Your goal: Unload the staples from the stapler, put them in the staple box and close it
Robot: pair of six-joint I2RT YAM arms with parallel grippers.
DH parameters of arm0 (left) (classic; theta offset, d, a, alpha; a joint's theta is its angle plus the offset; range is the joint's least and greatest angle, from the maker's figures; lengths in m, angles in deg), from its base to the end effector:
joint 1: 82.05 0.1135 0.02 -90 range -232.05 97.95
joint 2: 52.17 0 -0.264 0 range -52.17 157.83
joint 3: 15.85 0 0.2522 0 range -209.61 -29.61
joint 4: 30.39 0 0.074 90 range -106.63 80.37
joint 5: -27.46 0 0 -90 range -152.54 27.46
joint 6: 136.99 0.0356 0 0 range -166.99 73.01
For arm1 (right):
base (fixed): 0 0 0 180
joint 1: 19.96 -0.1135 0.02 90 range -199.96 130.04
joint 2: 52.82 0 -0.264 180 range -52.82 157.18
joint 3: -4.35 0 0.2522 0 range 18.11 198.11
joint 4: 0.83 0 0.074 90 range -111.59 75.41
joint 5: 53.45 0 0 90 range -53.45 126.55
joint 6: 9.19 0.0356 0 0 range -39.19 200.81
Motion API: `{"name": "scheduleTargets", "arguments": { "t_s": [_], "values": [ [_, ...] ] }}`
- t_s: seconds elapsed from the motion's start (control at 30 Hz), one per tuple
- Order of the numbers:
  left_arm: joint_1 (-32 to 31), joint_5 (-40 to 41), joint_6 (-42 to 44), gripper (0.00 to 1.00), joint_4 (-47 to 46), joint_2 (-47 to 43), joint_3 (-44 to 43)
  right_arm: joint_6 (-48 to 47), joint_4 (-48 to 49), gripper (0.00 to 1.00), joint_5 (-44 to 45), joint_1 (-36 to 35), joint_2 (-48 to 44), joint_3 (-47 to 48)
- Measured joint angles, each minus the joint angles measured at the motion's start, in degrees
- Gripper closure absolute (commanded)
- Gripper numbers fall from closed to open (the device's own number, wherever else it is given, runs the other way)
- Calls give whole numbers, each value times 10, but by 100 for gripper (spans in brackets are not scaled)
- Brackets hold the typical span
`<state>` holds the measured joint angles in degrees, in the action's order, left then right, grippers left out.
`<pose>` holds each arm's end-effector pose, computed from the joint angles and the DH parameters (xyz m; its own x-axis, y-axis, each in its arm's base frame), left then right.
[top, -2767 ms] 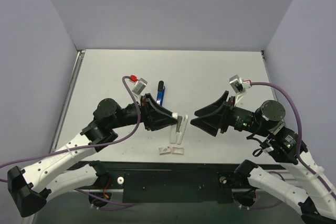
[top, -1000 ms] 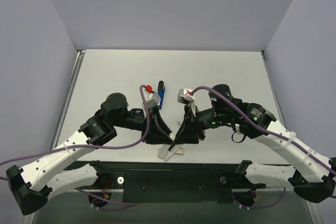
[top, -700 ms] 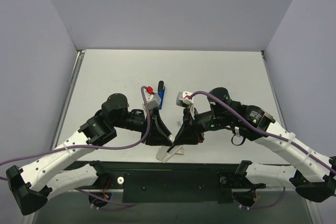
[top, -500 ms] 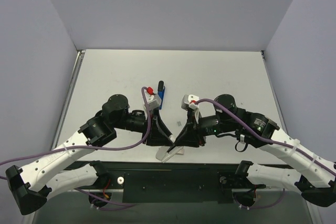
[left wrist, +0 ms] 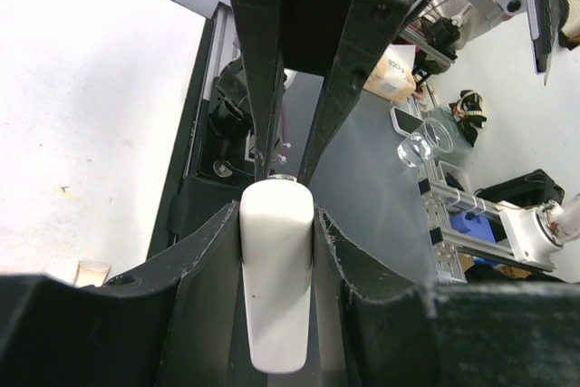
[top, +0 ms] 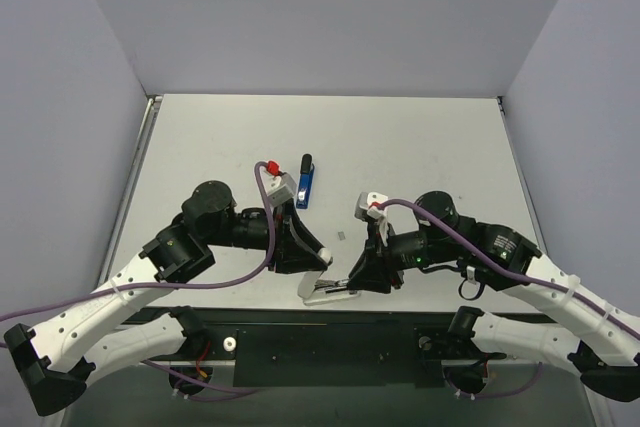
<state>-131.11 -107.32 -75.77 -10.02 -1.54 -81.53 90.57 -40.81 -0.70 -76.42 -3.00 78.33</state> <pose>0.1088 -0.1637 0.3739 -0.5327 0.0925 -0.8413 0.8435 -0.0230 -0.5366 0.0805 0.1605 0.3905 -0.3155 -0.2317 -0.9202 -0.9454 -0.0064 0.3257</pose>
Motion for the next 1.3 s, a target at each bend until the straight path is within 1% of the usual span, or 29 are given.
{"name": "scheduleTargets", "arguments": {
  "t_s": [0.13,0.2,0.3,0.43,0.47,0.57,0.67,0.73,0.77,0.8,0.83,0.93,1.07,1.2,1.3],
  "values": [
    [0,10,-1,100,-3,0,0,6,-11,61,12,-3,10,2],
    [0,14,-1,100,-4,0,0,7,-17,59,24,-3,12,9],
    [0,18,0,100,-4,0,0,6,-27,57,47,-3,13,32],
    [0,30,6,100,-1,0,0,5,-29,57,81,-2,13,70],
    [0,35,9,100,1,0,0,5,-29,58,92,-2,13,78],
    [0,62,15,100,21,6,-9,7,-29,67,128,0,14,89],
    [1,111,26,100,47,19,-31,10,-28,73,166,5,22,95],
    [2,142,32,100,59,27,-42,14,-27,79,185,12,31,95],
    [5,157,35,100,64,33,-46,16,-26,88,193,17,36,95],
    [8,172,37,100,68,37,-49,20,-25,91,198,23,42,95],
    [12,185,40,100,72,43,-50,23,-22,100,203,30,48,95],
    [36,211,41,100,77,62,-51,43,-4,100,207,69,65,94],
    [80,222,39,100,76,82,-51,76,40,100,221,118,82,75],
    [107,221,35,100,60,96,-51,109,87,100,236,144,107,48],
    [111,221,31,100,47,113,-51,129,137,100,242,156,132,23]
  ]
}}
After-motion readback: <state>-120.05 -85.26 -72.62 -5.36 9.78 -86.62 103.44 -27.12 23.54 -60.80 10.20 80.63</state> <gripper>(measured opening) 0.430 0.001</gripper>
